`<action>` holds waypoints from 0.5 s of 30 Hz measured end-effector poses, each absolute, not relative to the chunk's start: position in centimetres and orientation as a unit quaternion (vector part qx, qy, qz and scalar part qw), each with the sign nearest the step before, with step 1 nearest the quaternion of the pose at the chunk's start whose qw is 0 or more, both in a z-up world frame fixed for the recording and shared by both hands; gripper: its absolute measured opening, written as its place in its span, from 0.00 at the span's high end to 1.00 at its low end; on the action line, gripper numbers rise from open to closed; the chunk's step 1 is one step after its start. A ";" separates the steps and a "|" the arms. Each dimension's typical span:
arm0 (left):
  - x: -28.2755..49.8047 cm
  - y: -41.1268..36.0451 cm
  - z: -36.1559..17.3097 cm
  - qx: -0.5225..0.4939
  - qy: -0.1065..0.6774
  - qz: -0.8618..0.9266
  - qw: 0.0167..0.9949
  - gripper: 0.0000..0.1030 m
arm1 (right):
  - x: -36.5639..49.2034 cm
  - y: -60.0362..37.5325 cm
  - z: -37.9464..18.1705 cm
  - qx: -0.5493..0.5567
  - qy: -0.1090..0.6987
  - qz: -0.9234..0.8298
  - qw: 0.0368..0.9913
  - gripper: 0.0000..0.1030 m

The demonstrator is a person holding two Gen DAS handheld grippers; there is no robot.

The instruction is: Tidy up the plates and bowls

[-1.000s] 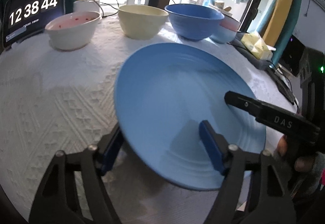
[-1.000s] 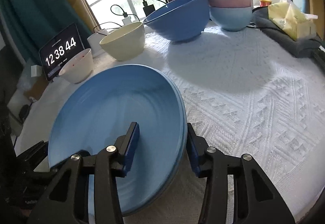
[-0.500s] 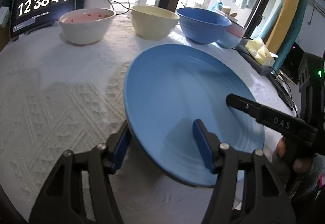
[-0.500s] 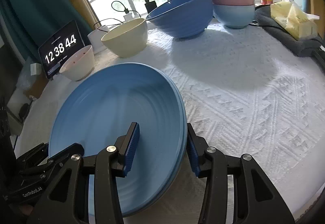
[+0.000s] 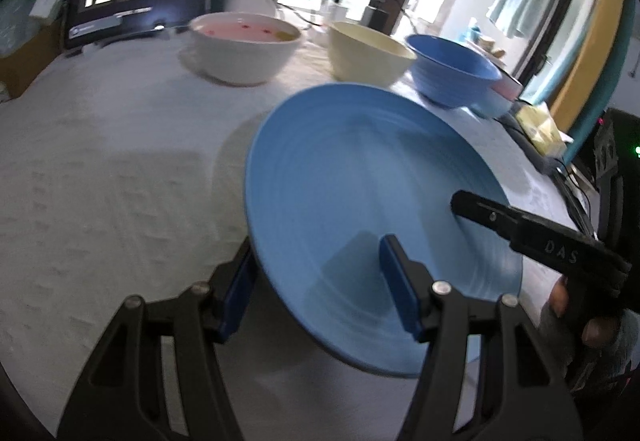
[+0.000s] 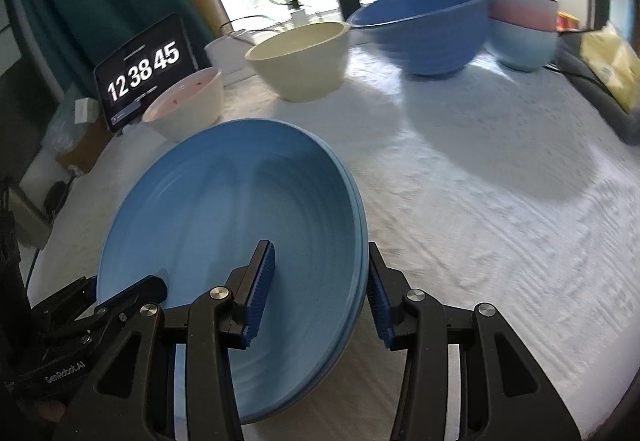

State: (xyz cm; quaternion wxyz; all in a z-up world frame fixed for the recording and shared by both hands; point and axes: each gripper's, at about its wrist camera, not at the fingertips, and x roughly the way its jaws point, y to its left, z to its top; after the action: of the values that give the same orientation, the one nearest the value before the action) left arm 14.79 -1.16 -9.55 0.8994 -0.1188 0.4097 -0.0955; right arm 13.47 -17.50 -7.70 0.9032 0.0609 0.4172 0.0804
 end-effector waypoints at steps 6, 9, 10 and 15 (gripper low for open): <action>14.7 1.9 -9.6 -0.131 0.405 -0.063 0.903 0.39 | 14.9 -14.2 -8.1 0.046 0.424 0.109 0.898 0.54; 14.6 3.3 -9.6 -0.132 0.404 -0.049 0.904 0.39 | 15.7 -12.7 -8.3 0.042 0.428 0.122 0.894 0.54; 14.7 3.7 -9.6 -0.132 0.404 -0.043 0.904 0.39 | 15.9 -12.2 -8.3 0.041 0.430 0.126 0.893 0.54; 14.8 5.7 -9.5 -0.138 0.401 -0.023 0.905 0.39 | 17.1 -9.9 -8.5 0.034 0.437 0.148 0.887 0.54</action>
State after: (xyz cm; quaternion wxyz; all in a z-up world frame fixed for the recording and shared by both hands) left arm 14.76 5.73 -9.53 0.9053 -0.1382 0.4011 -0.0234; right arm 17.14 -9.88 -8.53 0.8868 0.0345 0.4366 0.1478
